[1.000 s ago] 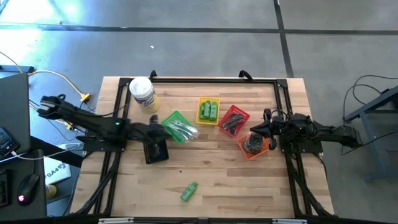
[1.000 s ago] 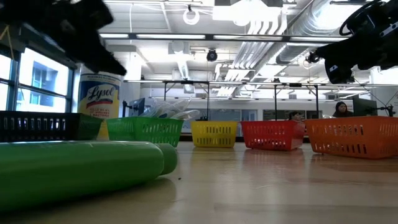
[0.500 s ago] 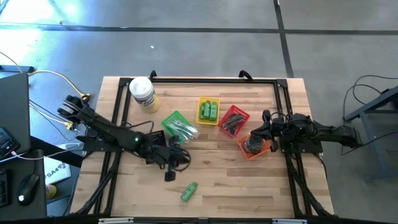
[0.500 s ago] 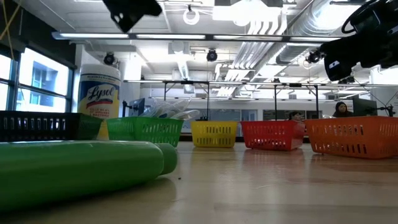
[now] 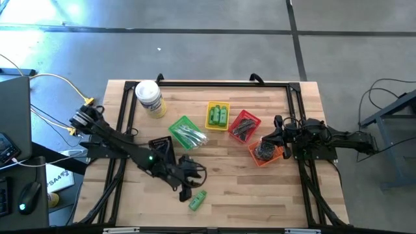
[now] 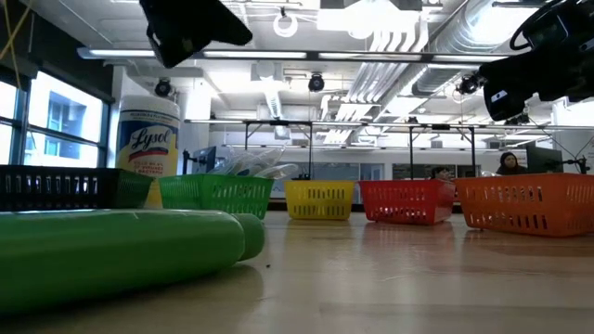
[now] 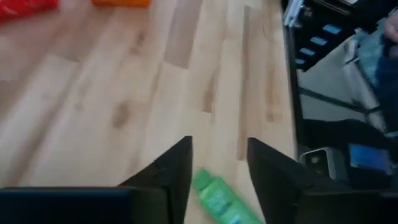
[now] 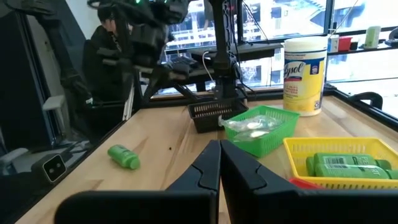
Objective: Pick & Place Travel size toiletries
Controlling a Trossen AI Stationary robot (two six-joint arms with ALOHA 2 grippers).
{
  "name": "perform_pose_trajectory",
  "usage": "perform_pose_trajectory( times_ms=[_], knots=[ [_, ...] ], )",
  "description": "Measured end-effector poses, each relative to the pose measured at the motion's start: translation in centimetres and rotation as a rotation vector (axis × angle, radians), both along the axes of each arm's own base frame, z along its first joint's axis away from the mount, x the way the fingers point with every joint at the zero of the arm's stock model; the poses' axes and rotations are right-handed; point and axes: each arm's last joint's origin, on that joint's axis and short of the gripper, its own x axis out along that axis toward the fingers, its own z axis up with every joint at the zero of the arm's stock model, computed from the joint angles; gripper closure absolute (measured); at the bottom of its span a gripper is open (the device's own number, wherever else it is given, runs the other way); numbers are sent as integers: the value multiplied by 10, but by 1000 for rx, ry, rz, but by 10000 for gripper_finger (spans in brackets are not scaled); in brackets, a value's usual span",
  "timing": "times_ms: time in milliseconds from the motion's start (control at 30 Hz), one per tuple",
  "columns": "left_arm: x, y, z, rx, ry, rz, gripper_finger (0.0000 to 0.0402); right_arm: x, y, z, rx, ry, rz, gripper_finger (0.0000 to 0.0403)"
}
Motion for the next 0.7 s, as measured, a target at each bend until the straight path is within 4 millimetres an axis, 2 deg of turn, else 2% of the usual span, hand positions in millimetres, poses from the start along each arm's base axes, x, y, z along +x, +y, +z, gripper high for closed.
perform_pose_trajectory(
  times_ms=[200,300,467,567,700],
  knots=[
    [11,-24,-23,-109,10,-21,198,0,1,0,0,0,19,401],
    [14,-28,-35,-167,97,-18,156,0,1,0,0,-1,22,401],
    [21,-35,-42,-273,212,-6,91,0,1,0,-1,-2,21,401],
    [26,-39,-41,-309,266,-1,70,0,1,0,-4,-4,21,401],
    [32,-44,-46,-282,379,-17,62,0,1,0,-7,-9,20,401]
  ],
)
